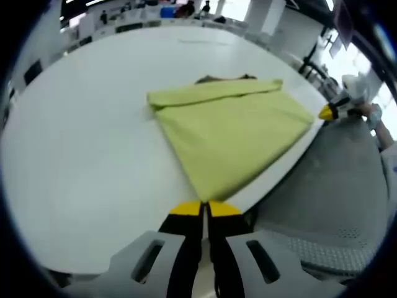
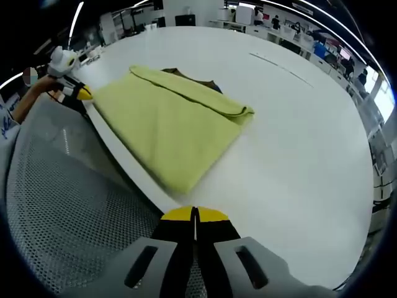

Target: Fold the garment on the visible template until the final outline fits inside the template.

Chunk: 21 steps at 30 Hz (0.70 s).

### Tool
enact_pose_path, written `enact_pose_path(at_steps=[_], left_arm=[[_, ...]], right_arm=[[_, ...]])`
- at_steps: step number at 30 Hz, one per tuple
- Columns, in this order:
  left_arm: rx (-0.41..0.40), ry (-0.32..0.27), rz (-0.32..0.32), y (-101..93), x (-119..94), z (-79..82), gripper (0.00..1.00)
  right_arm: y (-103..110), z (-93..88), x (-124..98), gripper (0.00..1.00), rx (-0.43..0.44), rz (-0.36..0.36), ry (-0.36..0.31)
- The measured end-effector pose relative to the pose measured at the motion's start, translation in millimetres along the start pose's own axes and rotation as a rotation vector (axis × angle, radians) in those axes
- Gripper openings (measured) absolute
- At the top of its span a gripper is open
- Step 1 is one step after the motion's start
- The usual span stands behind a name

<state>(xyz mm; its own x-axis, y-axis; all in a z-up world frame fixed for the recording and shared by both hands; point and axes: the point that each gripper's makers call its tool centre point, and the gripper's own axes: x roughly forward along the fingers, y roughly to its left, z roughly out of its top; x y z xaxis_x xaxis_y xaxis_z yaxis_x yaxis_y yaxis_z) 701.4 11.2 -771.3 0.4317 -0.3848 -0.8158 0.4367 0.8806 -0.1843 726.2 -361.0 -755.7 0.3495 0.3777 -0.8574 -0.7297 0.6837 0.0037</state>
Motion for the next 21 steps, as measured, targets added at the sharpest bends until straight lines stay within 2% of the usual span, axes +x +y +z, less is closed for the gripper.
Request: enact_pose_path(at_steps=[7, 10, 11, 12, 15, 21], left_arm=[[0.008, 0.009, -0.002, 0.6, -0.1, -1.5, 0.0], [0.008, 0.009, -0.001, 0.5, -0.2, -1.5, 0.0], [0.008, 0.009, -0.001, 0.6, 0.0, -1.5, 0.0], [0.008, 0.009, 0.0, 0.7, 0.0, -1.6, 0.0], [0.007, 0.01, 0.0, 0.4, 0.2, -1.9, 0.0], [0.01, 0.013, 0.001, -0.2, -0.2, -1.8, 0.0]], right_arm=[[6.9, 7.2, 3.3, 0.01, -0.013, 0.035, -0.032], [8.4, 8.4, 4.7, 0.1, -0.021, 0.041, -0.036], [10.2, 9.6, 5.1, 0.16, -0.02, 0.051, -0.042], [15.3, 9.6, 5.8, 0.16, -0.015, 0.076, -0.038], [15.9, 11.0, 7.8, 0.1, -0.047, 0.067, -0.037], [12.8, 15.5, 13.0, 0.13, -0.027, 0.082, -0.049]])
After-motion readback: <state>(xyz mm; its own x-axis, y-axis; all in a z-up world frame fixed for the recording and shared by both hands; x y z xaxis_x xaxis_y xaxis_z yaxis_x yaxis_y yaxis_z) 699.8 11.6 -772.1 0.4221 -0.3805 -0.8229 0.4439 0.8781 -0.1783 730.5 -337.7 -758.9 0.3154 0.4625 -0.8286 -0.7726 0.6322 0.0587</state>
